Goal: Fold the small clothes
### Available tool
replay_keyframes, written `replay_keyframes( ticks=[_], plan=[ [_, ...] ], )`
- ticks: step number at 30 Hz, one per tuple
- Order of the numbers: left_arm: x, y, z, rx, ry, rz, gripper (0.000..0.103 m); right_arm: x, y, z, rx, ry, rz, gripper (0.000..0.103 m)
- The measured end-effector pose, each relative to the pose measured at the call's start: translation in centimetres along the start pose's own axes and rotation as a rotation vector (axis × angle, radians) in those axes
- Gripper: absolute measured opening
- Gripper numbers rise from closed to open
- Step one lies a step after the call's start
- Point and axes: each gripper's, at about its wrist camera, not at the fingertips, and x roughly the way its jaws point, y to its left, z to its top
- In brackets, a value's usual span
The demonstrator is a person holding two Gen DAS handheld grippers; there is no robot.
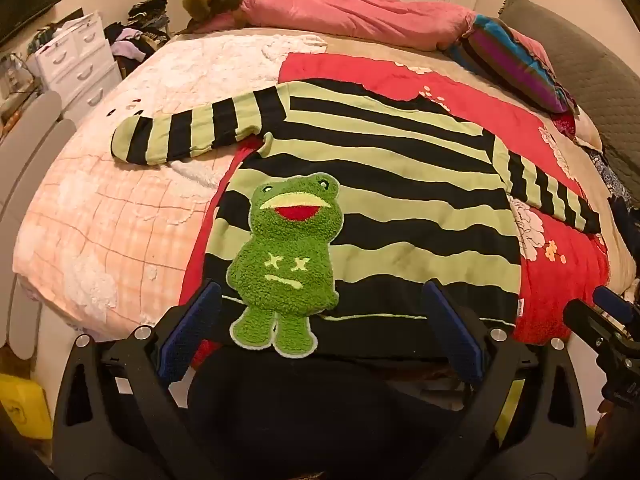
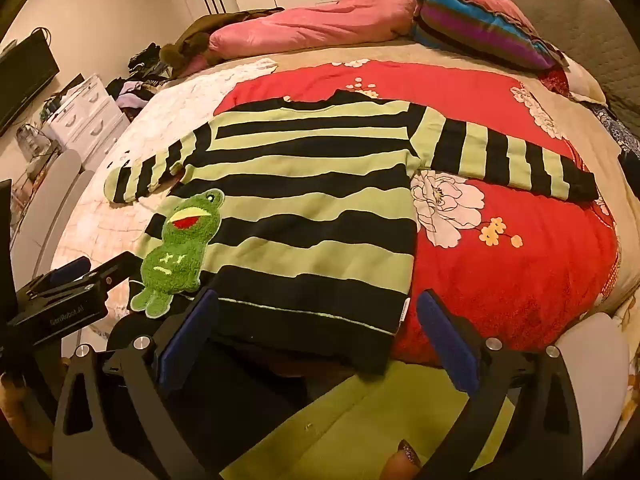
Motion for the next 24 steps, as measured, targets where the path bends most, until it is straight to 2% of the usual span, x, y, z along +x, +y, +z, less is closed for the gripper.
replay_keyframes(
  ticks=[24],
  plan=[
    [-0.29,0.23,0.17,0.009,-0.005,0.015,0.094,0.08,0.07,0.06,-0.005,0.010,-0.007,0.099]
  ],
)
